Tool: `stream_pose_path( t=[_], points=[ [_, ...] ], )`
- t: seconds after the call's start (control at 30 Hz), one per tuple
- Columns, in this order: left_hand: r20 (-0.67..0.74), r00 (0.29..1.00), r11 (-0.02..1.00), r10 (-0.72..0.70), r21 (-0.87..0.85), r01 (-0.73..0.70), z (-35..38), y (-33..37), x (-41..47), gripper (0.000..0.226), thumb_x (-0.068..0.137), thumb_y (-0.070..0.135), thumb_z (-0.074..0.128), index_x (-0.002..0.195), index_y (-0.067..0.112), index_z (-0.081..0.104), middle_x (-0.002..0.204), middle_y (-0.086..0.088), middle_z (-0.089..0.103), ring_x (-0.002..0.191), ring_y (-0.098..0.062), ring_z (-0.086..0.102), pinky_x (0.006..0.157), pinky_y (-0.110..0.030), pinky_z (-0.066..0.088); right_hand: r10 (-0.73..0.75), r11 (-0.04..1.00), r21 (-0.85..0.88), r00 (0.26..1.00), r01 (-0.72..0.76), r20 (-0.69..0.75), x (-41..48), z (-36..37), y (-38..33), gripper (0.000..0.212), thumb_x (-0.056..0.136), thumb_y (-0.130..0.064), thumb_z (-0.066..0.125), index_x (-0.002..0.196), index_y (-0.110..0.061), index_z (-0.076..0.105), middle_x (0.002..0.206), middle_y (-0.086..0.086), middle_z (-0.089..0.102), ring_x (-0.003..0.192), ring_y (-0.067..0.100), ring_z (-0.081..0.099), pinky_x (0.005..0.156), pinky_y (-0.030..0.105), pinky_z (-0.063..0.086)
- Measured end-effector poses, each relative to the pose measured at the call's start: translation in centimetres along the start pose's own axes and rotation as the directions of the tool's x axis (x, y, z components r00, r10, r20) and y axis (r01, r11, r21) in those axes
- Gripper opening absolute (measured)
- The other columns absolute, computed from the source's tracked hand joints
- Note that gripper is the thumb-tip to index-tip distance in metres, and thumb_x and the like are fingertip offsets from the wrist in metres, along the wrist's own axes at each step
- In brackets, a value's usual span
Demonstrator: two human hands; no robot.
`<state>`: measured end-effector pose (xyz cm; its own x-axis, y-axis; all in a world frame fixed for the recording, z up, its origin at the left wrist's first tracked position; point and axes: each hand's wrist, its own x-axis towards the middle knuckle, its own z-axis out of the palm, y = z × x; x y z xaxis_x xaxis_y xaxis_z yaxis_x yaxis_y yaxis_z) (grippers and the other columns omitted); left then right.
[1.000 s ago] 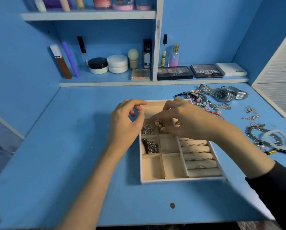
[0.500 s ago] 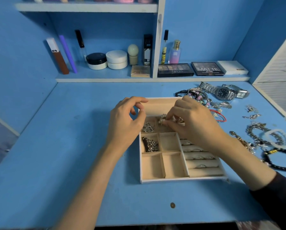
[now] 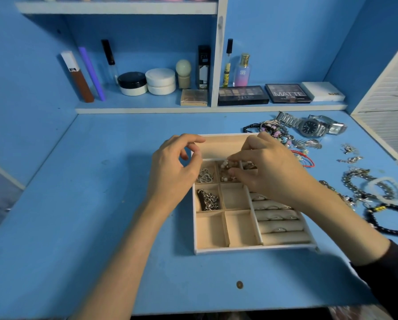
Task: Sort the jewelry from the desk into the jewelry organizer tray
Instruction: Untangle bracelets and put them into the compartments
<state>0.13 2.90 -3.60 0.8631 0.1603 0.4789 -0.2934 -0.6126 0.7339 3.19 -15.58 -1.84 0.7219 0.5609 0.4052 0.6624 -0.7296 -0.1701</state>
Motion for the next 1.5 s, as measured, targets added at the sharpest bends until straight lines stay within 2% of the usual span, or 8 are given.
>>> stream_pose_path(
  t=[0.2, 0.53, 0.7, 1.0, 1.13, 1.23, 1.3, 1.5],
  points=[
    [0.012, 1.000, 1.000, 0.003, 0.005, -0.003, 0.0, 0.1, 0.0, 0.023, 0.080, 0.008, 0.058, 0.095, 0.023, 0.066, 0.080, 0.009, 0.059, 0.066, -0.009, 0.046, 0.060, -0.009, 0.035, -0.083, 0.996, 0.031, 0.996, 0.082, 0.021, -0.4, 0.2, -0.2, 0.016, 0.072, -0.024, 0.063, 0.067, -0.016, 0.075, 0.067, 0.003, 0.059, 0.067, 0.028, 0.051, 0.060, 0.037, 0.047],
    [0.006, 1.000, 1.000, 0.018, 0.010, -0.018, 0.1, 0.3, -0.1, 0.020, 0.082, 0.011, 0.056, 0.094, 0.023, 0.067, 0.077, 0.011, 0.058, 0.065, -0.008, 0.046, 0.059, -0.010, 0.034, 0.037, 0.993, 0.101, 0.973, -0.061, 0.228, 1.1, -0.4, -0.1, 0.011, 0.080, -0.021, 0.068, 0.087, -0.021, 0.077, 0.068, -0.015, 0.034, 0.086, 0.014, 0.035, 0.073, 0.029, 0.033],
    [0.032, 0.999, 1.000, 0.005, -0.009, -0.004, 0.1, 1.0, -0.1, 0.020, 0.082, 0.011, 0.057, 0.093, 0.025, 0.067, 0.076, 0.012, 0.058, 0.066, -0.009, 0.045, 0.060, -0.013, 0.036, 0.046, 0.989, 0.133, 0.991, -0.062, 0.127, 0.3, -0.5, -0.4, 0.014, 0.078, -0.016, 0.068, 0.089, -0.021, 0.076, 0.072, -0.001, 0.047, 0.082, 0.020, 0.042, 0.070, 0.027, 0.031],
    [0.234, 0.968, 0.995, 0.096, -0.024, -0.093, 1.7, 5.7, -0.2, 0.017, 0.083, 0.011, 0.061, 0.091, 0.023, 0.069, 0.078, 0.014, 0.062, 0.069, -0.004, 0.050, 0.060, -0.008, 0.034, 0.230, 0.933, 0.283, 0.973, -0.221, 0.000, -3.5, -4.0, 2.8, 0.013, 0.082, -0.011, 0.066, 0.087, -0.020, 0.075, 0.068, -0.012, 0.052, 0.066, 0.003, 0.048, 0.062, 0.010, 0.035],
    [0.384, 0.910, 0.986, 0.158, -0.014, -0.166, 4.1, 8.4, -0.7, 0.014, 0.084, 0.019, 0.060, 0.090, 0.030, 0.068, 0.078, 0.023, 0.059, 0.077, 0.000, 0.052, 0.065, -0.014, 0.036, 0.350, 0.891, 0.299, 0.936, -0.341, 0.026, -6.4, -6.1, 5.3, 0.013, 0.083, -0.012, 0.065, 0.088, -0.019, 0.075, 0.070, -0.004, 0.057, 0.062, -0.003, 0.050, 0.057, 0.006, 0.034],
    [0.485, 0.853, 0.975, 0.194, 0.001, -0.222, 6.1, 10.1, -1.1, 0.015, 0.084, 0.021, 0.060, 0.091, 0.031, 0.068, 0.072, 0.029, 0.053, 0.076, 0.008, 0.046, 0.066, -0.005, 0.032, 0.433, 0.849, 0.326, 0.901, -0.416, 0.023, -8.7, -6.9, 6.8, 0.014, 0.083, -0.012, 0.064, 0.088, -0.020, 0.075, 0.074, 0.003, 0.062, 0.060, -0.003, 0.050, 0.058, 0.007, 0.034],
    [0.585, 0.779, 0.963, 0.225, -0.012, -0.269, 7.5, 10.9, -1.3, 0.014, 0.085, 0.023, 0.060, 0.094, 0.031, 0.068, 0.081, 0.023, 0.060, 0.079, 0.006, 0.045, 0.069, -0.005, 0.032, 0.468, 0.829, 0.348, 0.884, -0.438, -0.001, -10.0, -7.1, 7.4, 0.014, 0.083, -0.012, 0.064, 0.087, -0.021, 0.074, 0.076, 0.007, 0.065, 0.060, -0.001, 0.051, 0.059, 0.009, 0.034],
    [0.801, 0.537, 0.903, 0.264, -0.009, -0.430, 11.6, 12.7, -2.3, 0.018, 0.086, 0.031, 0.061, 0.103, 0.029, 0.064, 0.102, 0.009, 0.060, 0.096, -0.010, 0.040, 0.090, -0.031, 0.037, 0.556, 0.780, 0.393, 0.827, -0.487, -0.079, -12.3, -7.3, 8.6, 0.013, 0.082, -0.008, 0.065, 0.084, -0.018, 0.073, 0.063, -0.006, 0.059, 0.058, 0.001, 0.050, 0.059, 0.009, 0.035]
  ],
)
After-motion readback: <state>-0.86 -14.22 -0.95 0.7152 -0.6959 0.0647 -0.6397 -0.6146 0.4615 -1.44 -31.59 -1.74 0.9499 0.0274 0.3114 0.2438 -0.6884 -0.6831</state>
